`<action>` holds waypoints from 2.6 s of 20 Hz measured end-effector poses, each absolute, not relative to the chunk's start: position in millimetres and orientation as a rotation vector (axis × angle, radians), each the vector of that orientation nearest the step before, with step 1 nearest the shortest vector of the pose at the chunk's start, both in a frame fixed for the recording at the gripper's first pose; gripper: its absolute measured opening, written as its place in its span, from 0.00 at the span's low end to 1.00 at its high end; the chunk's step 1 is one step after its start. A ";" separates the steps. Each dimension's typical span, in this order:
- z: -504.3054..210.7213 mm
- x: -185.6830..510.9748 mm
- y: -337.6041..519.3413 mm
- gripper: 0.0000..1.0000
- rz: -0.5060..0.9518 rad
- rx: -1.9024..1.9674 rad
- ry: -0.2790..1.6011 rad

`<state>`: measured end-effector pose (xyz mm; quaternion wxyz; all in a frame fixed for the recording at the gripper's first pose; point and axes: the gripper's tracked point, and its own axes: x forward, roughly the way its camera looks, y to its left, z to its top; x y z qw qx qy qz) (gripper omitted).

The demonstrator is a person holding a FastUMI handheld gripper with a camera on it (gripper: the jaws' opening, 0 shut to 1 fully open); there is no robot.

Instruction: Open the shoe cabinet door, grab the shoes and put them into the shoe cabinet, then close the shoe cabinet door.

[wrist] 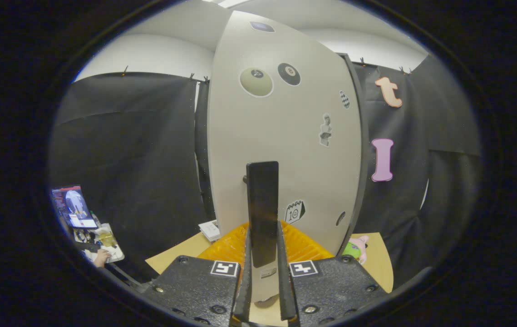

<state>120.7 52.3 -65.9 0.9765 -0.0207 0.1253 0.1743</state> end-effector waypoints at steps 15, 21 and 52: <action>-59.6 113.2 2.7 0.15 0.200 -0.048 0.207; -53.7 119.7 -32.9 0.09 0.095 -0.044 0.183; -105.2 93.6 4.6 1.00 0.098 0.048 0.106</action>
